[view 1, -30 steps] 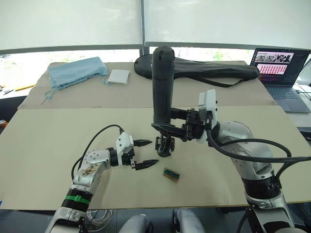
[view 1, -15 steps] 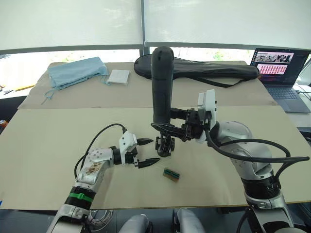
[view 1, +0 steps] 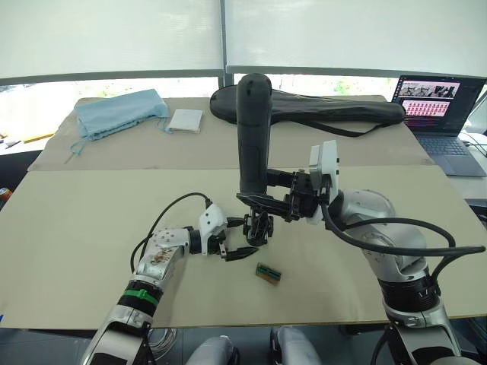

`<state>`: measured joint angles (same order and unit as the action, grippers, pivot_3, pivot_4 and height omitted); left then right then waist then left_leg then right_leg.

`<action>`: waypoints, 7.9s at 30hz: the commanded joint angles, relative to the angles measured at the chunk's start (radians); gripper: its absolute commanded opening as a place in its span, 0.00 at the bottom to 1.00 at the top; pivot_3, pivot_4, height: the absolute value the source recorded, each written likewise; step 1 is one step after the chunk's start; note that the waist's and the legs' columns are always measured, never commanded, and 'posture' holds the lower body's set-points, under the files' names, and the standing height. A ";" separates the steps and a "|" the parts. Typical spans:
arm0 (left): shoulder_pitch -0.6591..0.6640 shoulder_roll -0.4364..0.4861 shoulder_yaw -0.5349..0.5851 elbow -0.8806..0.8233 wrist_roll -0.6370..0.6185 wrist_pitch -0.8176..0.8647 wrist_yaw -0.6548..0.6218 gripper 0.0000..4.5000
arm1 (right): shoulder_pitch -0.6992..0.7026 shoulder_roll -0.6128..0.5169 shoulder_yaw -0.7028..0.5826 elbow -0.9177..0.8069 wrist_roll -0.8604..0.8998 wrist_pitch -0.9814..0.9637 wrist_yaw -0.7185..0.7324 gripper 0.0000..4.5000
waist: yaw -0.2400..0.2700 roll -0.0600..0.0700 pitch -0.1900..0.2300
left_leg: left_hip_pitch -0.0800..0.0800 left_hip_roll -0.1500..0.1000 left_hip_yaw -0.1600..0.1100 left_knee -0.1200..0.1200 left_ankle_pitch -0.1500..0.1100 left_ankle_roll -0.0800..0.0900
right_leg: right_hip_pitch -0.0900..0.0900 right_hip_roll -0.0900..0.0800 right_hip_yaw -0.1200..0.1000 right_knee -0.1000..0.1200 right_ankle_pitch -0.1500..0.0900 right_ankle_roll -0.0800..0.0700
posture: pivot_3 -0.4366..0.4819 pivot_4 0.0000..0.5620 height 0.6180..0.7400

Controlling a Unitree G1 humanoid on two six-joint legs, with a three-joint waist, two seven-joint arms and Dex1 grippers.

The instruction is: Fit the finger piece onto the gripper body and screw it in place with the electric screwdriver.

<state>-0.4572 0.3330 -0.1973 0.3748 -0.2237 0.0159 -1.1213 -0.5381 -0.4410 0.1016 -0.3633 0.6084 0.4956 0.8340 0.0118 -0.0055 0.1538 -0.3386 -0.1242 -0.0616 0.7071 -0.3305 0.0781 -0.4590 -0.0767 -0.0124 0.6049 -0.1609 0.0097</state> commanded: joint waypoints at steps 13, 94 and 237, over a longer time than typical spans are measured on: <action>-0.083 -0.066 -0.024 0.144 0.052 -0.099 -0.048 1.00 | 0.003 -0.011 -0.007 -0.043 -0.004 -0.002 -0.009 0.42 | 0.003 0.000 0.000 | 0.000 0.000 0.000 0.000 0.000 0.000 | 0.000 0.000 0.000 0.000 0.000 0.000 | 0.48 0.27 1.00; -0.067 -0.048 -0.035 0.187 0.120 -0.113 0.003 0.52 | -0.018 0.042 -0.030 -0.004 0.036 -0.023 0.019 0.42 | 0.000 -0.004 -0.019 | 0.002 0.000 0.000 0.000 0.000 0.000 | 0.002 0.000 0.001 0.000 0.000 0.000 | 0.48 0.27 1.00; 0.186 0.072 -0.173 -0.252 0.071 0.000 -0.112 0.99 | 0.440 -0.076 -0.048 -0.130 -0.042 -0.388 0.226 0.42 | 0.025 0.003 -0.005 | 0.003 0.000 0.002 -0.008 0.000 0.000 | 0.003 0.000 -0.001 -0.009 0.001 0.000 | 0.48 0.27 1.00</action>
<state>-0.2924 0.4103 -0.3350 0.1139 -0.1598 -0.0035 -1.2328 -0.0942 -0.5215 0.0655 -0.4624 0.5528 0.1390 1.0614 0.0373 -0.0028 0.1491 -0.3353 -0.1237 -0.0601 0.6994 -0.3305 0.0780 -0.4564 -0.0770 -0.0133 0.5962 -0.1599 0.0095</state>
